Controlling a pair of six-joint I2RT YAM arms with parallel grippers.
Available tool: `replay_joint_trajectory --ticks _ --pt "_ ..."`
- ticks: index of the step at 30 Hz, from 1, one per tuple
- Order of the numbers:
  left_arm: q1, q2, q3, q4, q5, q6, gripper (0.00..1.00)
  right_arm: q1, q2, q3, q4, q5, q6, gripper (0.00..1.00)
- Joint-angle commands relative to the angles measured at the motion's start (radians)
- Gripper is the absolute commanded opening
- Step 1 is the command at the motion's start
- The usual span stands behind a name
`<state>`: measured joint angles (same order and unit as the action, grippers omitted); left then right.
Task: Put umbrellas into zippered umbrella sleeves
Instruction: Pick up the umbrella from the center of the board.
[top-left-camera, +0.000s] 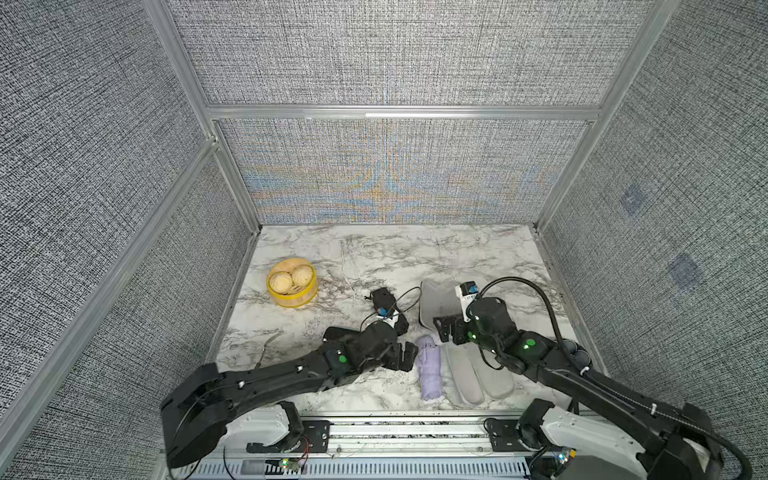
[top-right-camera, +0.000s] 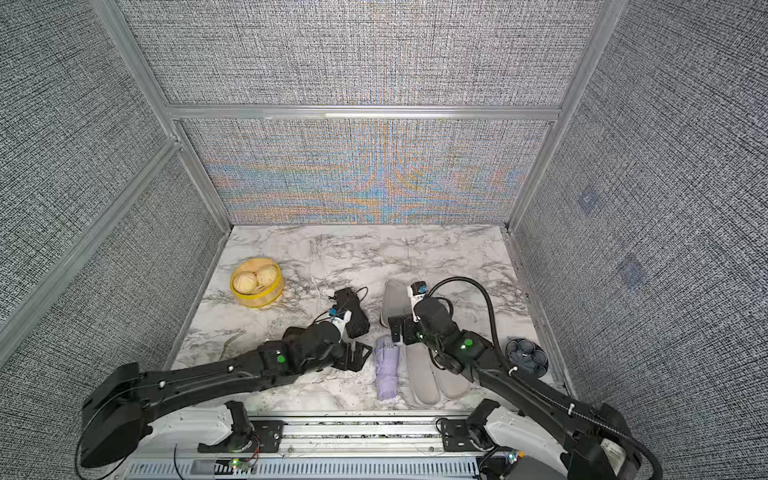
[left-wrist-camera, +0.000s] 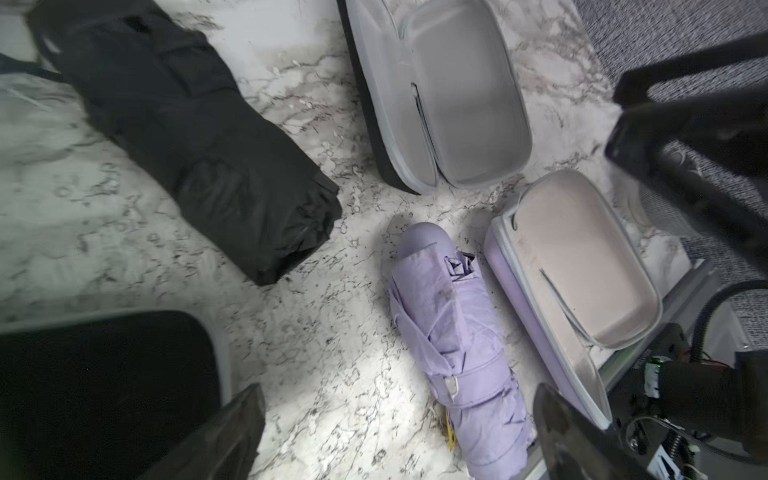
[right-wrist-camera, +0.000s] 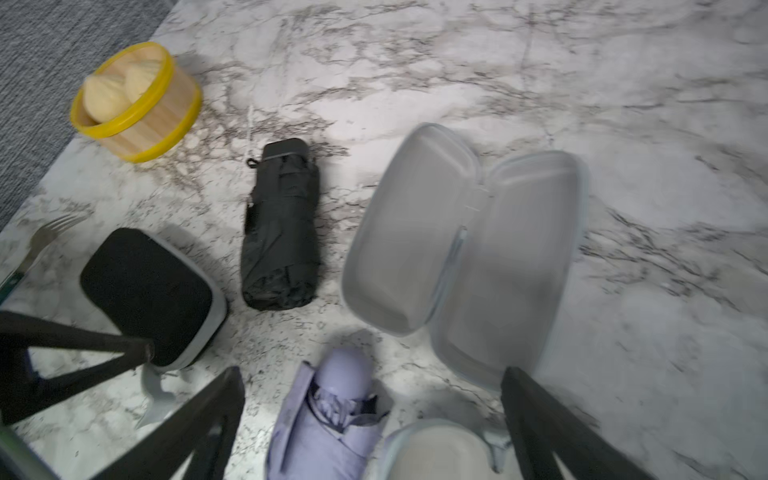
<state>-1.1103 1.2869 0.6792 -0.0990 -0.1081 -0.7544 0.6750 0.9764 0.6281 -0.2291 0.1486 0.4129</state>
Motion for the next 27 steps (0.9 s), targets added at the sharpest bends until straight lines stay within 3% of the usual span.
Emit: replay_joint_trajectory --ticks 1,7,10,17,22,27 --pt "-0.042 0.121 0.067 0.061 -0.017 0.003 0.99 -0.071 -0.029 -0.029 -0.053 -0.038 0.033 0.99" --pt "-0.083 0.288 0.153 0.071 0.059 -0.008 0.92 -0.123 -0.067 -0.035 -0.142 -0.064 0.037 0.99" --pt "-0.103 0.341 0.209 -0.012 0.012 -0.012 0.91 -0.123 -0.132 -0.058 -0.162 -0.073 0.041 0.99" --pt "-0.110 0.464 0.302 -0.075 0.029 -0.006 0.80 -0.124 -0.223 -0.082 -0.228 0.028 0.046 0.99" --pt "-0.135 0.483 0.353 -0.202 -0.087 -0.029 0.77 -0.124 -0.172 -0.059 -0.330 0.151 0.077 0.99" --pt "-0.146 0.489 0.368 -0.246 -0.081 -0.044 0.79 -0.123 -0.101 -0.070 -0.304 0.116 0.092 0.99"
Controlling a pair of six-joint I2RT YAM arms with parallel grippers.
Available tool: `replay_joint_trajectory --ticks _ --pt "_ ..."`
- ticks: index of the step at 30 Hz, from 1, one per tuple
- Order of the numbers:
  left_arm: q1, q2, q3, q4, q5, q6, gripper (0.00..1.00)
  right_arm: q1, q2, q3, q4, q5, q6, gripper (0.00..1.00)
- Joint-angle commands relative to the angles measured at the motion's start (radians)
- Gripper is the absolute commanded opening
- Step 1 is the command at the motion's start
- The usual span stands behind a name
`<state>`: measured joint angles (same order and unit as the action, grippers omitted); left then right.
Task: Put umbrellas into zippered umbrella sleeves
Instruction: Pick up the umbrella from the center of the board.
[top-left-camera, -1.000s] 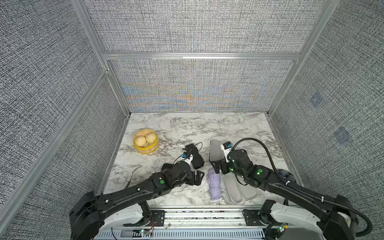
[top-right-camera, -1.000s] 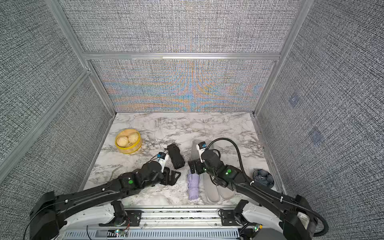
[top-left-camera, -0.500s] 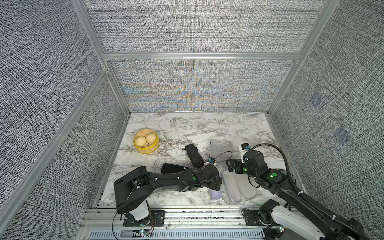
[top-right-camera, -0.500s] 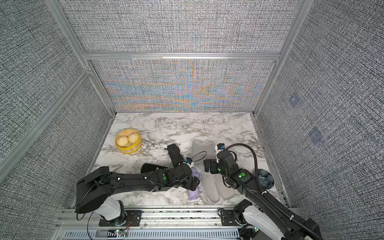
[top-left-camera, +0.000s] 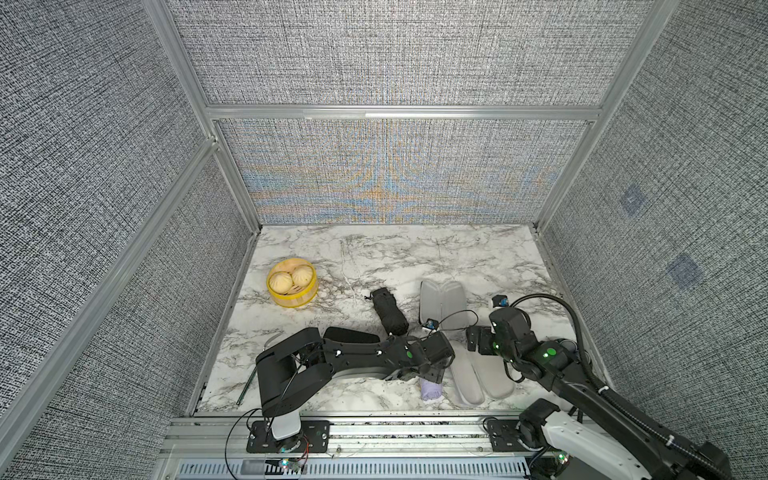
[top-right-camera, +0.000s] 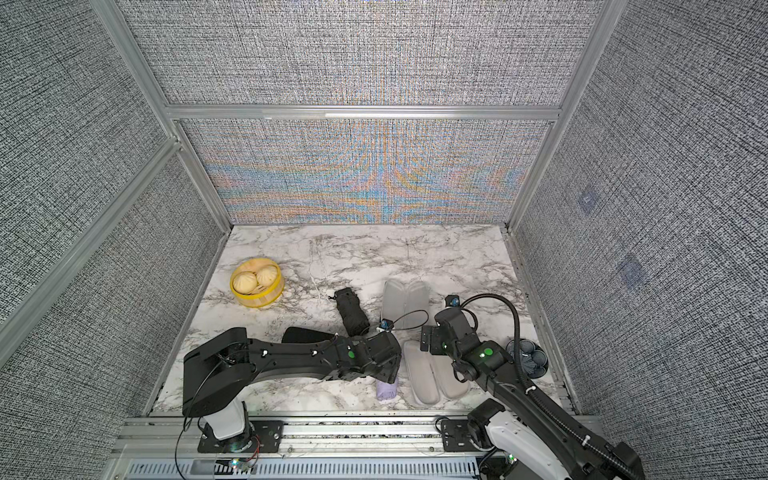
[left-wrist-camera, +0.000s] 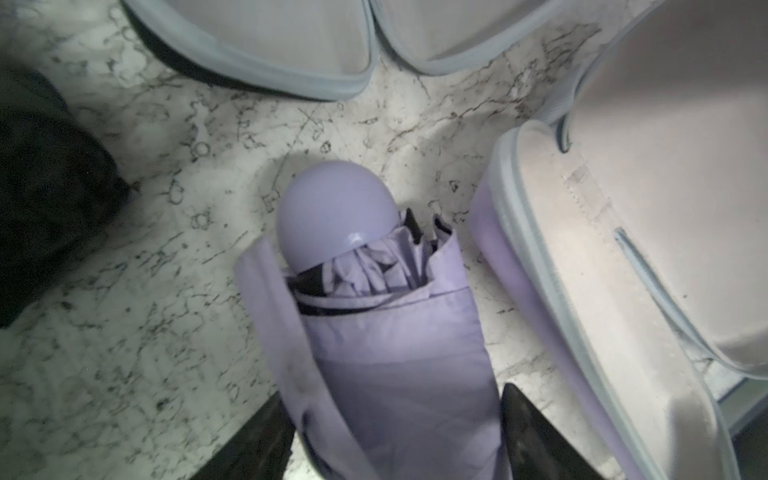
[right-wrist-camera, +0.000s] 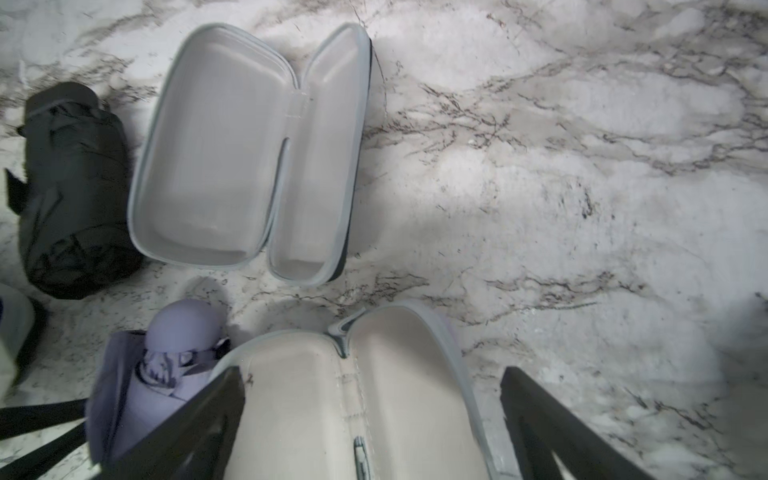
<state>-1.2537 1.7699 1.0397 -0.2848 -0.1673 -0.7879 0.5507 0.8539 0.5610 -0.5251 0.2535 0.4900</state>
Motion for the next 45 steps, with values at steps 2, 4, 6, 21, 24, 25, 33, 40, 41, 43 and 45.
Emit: replay_joint_trajectory --ticks 2,4,6,21,24,25,33,40,41,43,45 --pt "-0.018 0.022 0.016 -0.064 -0.008 -0.009 0.81 0.000 0.048 0.002 -0.024 0.007 0.019 0.99" --pt "-0.034 0.031 0.029 -0.088 -0.021 -0.018 0.83 0.000 0.071 0.019 -0.065 0.009 0.032 0.99" --pt "-0.039 0.030 0.031 -0.101 -0.032 -0.020 0.84 0.004 0.073 0.017 -0.074 -0.002 0.041 0.99" --pt "-0.035 0.076 0.077 -0.127 -0.062 0.003 0.70 0.009 0.177 -0.025 -0.015 -0.006 0.041 0.96" --pt "-0.024 0.022 0.036 -0.090 -0.087 -0.003 0.63 0.009 0.239 -0.023 0.013 -0.028 0.045 0.93" --pt "-0.019 0.003 0.024 -0.079 -0.095 -0.004 0.62 0.008 0.261 -0.015 0.010 -0.031 0.050 0.92" --pt "-0.019 -0.077 -0.003 -0.050 -0.085 0.016 0.56 0.015 0.367 0.012 0.036 0.023 0.115 0.86" --pt "-0.032 -0.187 -0.045 -0.018 -0.100 0.007 0.55 0.038 0.392 0.014 0.039 0.032 0.169 0.83" --pt "-0.033 -0.187 -0.049 0.033 -0.074 0.013 0.55 0.038 0.384 0.011 0.050 0.013 0.167 0.83" --pt "-0.033 -0.158 -0.046 0.129 0.012 0.023 0.54 0.041 0.361 0.008 0.055 -0.002 0.163 0.83" --pt "-0.043 -0.121 -0.028 0.174 0.069 0.026 0.52 0.038 0.326 0.000 0.060 -0.016 0.154 0.83"
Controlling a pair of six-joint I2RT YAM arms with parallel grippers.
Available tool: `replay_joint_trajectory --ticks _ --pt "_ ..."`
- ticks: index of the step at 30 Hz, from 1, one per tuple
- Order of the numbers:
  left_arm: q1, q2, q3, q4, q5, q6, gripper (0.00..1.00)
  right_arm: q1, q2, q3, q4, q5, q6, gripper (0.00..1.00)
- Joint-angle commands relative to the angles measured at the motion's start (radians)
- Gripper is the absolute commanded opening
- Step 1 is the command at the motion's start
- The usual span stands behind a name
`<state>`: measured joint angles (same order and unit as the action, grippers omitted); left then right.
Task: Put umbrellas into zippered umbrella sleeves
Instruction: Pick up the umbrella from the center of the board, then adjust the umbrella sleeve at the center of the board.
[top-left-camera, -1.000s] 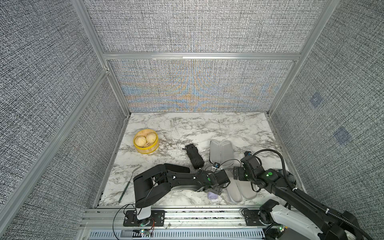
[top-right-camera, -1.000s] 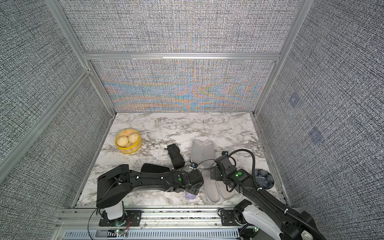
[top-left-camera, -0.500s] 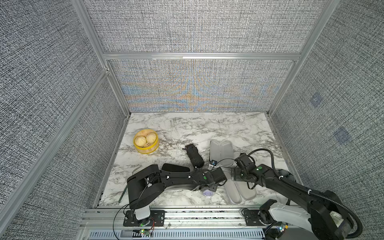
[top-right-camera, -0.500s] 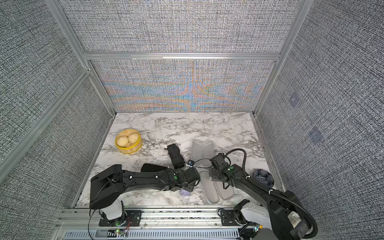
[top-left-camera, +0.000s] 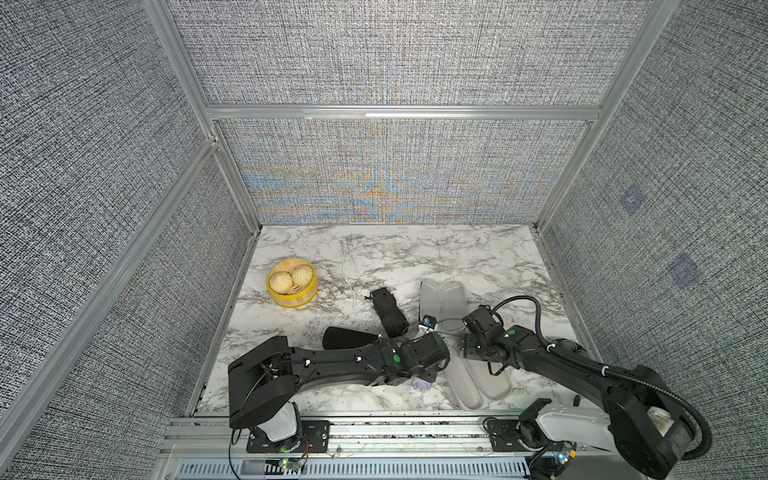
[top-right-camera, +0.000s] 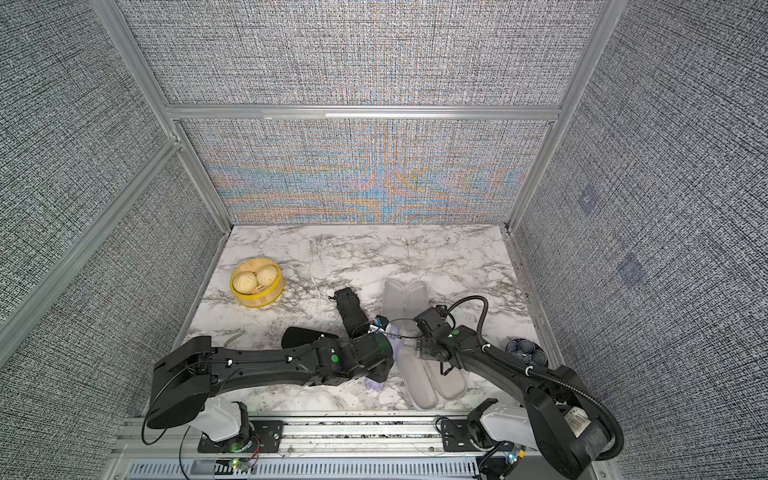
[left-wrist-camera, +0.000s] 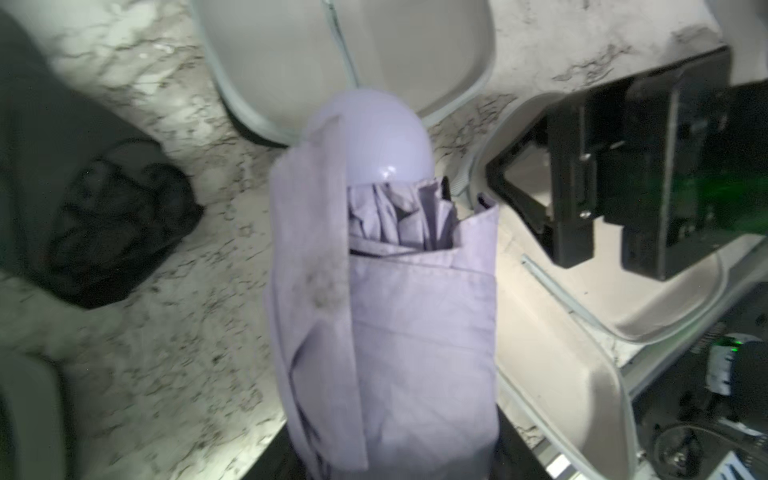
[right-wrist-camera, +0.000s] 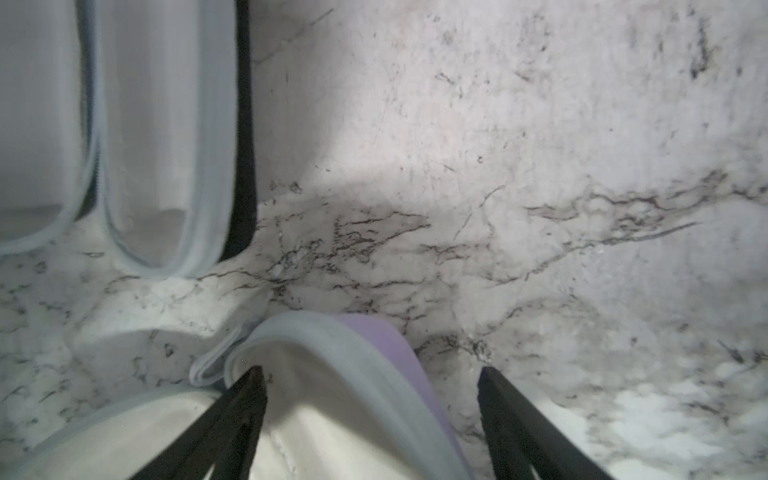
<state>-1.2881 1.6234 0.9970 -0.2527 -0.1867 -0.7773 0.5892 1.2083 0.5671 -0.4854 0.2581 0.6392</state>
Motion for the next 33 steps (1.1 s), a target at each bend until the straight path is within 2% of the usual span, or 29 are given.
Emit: replay_joint_trajectory --ticks 1,4,11,15,19,26,28,33 --pt "-0.015 0.032 0.020 0.150 0.079 0.013 0.52 -0.003 -0.045 -0.012 0.019 -0.020 0.002 0.82" --pt "-0.035 0.051 0.043 0.137 0.042 0.005 0.52 -0.009 -0.073 -0.021 0.025 -0.029 -0.004 0.82" --pt "-0.047 0.152 0.084 0.137 0.082 -0.009 0.51 -0.020 -0.111 -0.044 0.014 -0.099 -0.040 0.82" --pt "-0.044 0.153 0.089 0.038 -0.031 -0.038 0.50 -0.021 -0.178 -0.071 0.021 -0.156 -0.049 0.82" --pt "-0.040 0.169 0.071 0.034 -0.083 -0.083 0.50 -0.019 -0.209 -0.073 -0.001 -0.172 -0.054 0.82" --pt "0.029 0.218 0.046 0.049 -0.084 -0.094 0.48 -0.017 -0.216 -0.129 0.105 -0.329 -0.081 0.73" --pt "0.037 0.209 0.048 0.031 -0.111 -0.093 0.47 -0.015 -0.194 -0.144 0.136 -0.346 -0.079 0.68" --pt "0.057 0.193 0.073 -0.012 -0.134 -0.059 0.47 0.021 -0.154 -0.150 0.197 -0.371 -0.056 0.67"
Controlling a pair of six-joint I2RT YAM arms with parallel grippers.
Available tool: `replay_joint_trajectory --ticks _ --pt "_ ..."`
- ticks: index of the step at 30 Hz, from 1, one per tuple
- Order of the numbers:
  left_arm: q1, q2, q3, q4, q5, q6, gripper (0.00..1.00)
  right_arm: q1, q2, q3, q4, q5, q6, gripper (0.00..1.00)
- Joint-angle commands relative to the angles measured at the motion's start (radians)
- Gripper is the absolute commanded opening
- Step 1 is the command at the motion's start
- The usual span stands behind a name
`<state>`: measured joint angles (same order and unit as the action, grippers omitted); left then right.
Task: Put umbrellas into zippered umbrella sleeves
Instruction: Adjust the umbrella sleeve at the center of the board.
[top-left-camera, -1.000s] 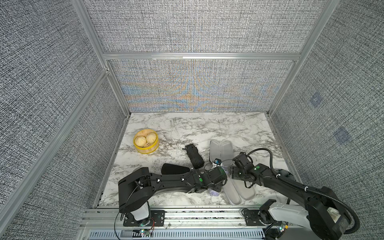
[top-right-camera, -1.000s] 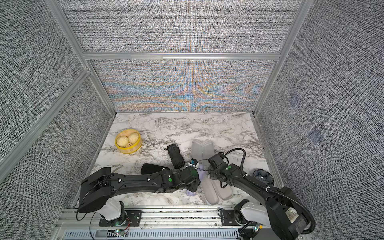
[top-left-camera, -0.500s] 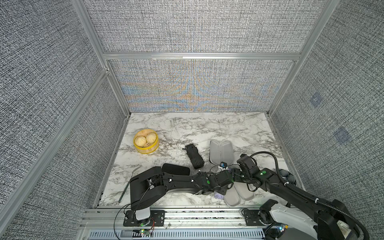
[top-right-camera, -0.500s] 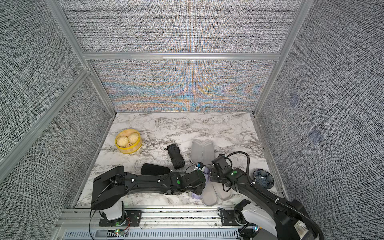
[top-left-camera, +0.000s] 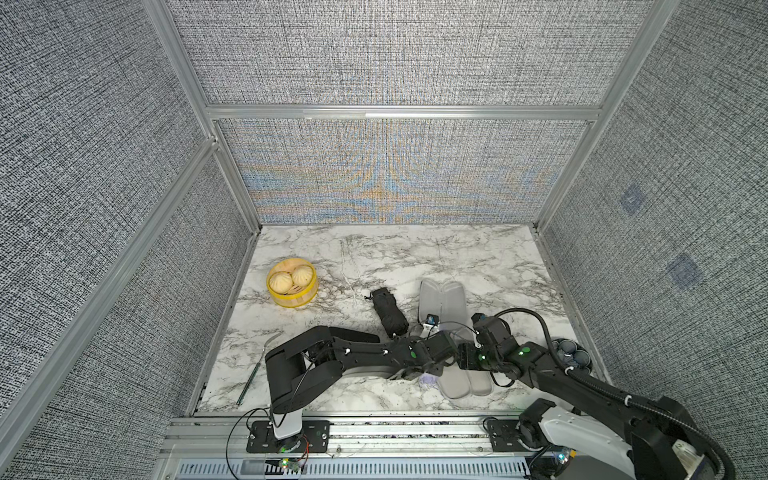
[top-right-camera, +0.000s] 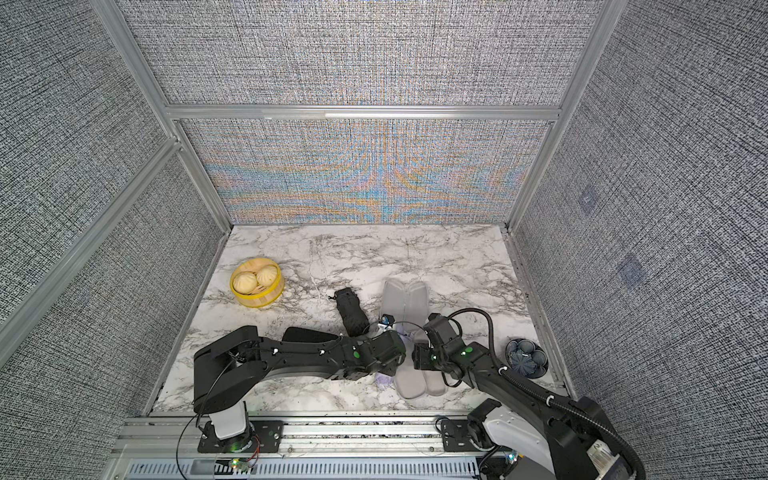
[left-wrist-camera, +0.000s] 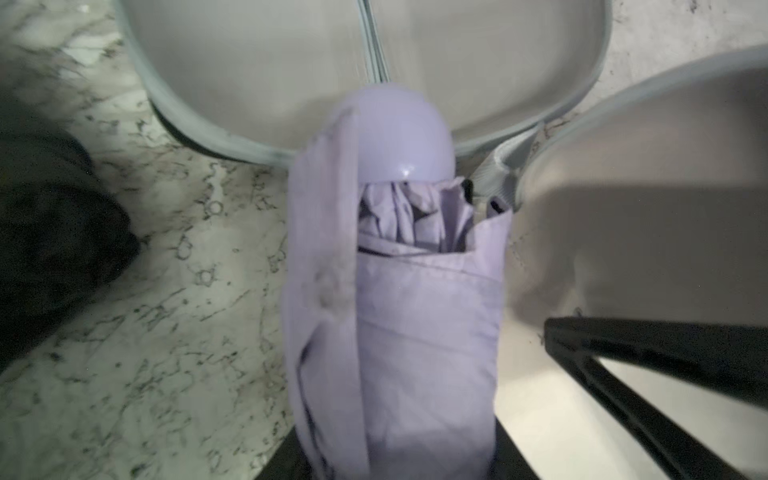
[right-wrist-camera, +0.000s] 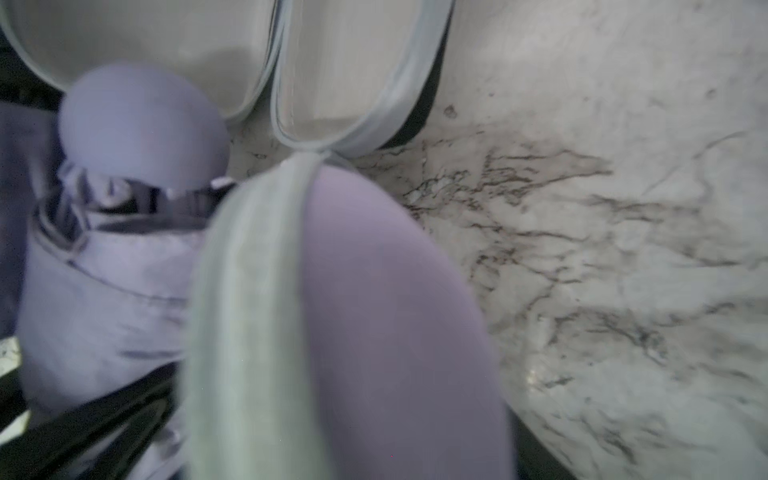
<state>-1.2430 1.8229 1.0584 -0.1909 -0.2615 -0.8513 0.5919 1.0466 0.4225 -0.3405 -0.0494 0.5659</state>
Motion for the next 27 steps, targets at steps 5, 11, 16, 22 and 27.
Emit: replay_joint_trajectory --ticks 5,11,16,22,27 --pt "0.071 -0.038 0.010 -0.100 -0.085 0.061 0.47 0.068 0.005 0.005 0.080 -0.077 0.043 0.68" --pt "0.071 -0.084 0.027 -0.081 0.000 0.121 0.47 0.069 0.000 0.012 0.067 -0.036 0.055 0.77" --pt "0.049 -0.061 0.085 -0.084 0.051 0.109 0.46 0.068 -0.025 0.010 0.080 -0.023 0.058 0.86" --pt "-0.004 -0.105 0.086 -0.147 -0.021 0.067 0.46 0.059 -0.067 0.001 0.055 -0.027 0.044 0.88" --pt "-0.015 -0.099 0.061 -0.147 -0.022 0.034 0.46 0.048 -0.141 -0.027 0.025 0.025 0.045 0.88"
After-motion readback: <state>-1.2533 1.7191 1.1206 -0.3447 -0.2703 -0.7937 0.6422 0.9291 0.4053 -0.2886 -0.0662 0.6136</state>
